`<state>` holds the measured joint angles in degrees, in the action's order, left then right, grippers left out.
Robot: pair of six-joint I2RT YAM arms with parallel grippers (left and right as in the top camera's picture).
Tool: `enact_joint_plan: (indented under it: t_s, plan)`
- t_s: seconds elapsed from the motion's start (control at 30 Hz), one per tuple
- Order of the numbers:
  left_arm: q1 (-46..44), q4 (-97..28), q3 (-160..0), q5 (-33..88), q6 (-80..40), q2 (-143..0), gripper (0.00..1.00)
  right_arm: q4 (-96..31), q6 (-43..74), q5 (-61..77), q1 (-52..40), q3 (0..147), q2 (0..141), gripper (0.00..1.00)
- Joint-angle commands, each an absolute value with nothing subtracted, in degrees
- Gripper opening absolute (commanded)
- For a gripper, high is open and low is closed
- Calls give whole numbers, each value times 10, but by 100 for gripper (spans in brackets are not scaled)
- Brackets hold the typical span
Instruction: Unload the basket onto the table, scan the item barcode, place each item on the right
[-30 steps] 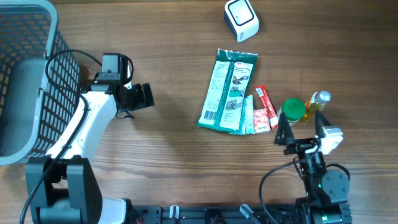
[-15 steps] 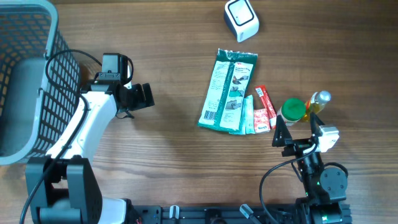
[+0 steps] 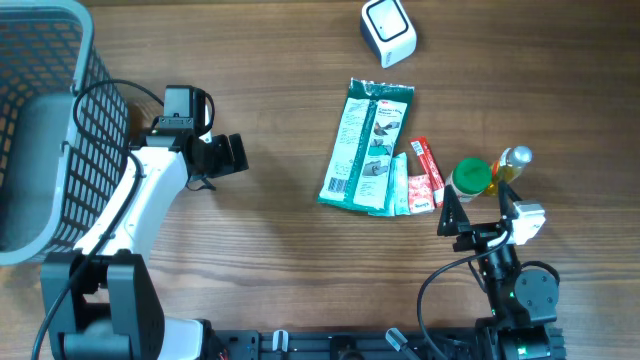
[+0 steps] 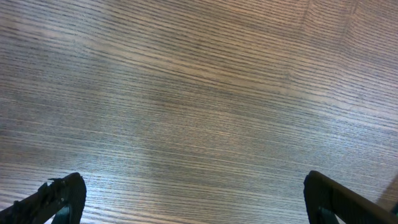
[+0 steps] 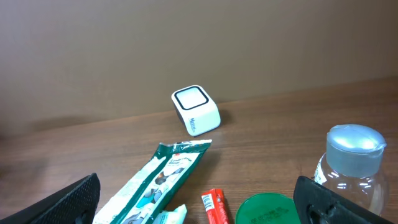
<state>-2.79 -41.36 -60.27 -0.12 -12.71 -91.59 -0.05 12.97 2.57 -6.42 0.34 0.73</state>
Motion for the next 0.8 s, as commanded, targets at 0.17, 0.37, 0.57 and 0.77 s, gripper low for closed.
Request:
enact_joint_plan:
  t_s: [0.17,0.37,0.57,0.77]
  plan:
    - [-28,-412,-600,1,-124,-852,100,1,137,33,-61,3,3,100]
    - [-28,-412,-600,1,-124,-571,100,1,137,33,-61,3,3,100]
    - [-28,-419,-600,-8,-124,-333,100,1,137,33,-61,3,3,100]
    - [-27,-491,-590,-10,-124,-169,100,1,137,33,-61,3,3,100]
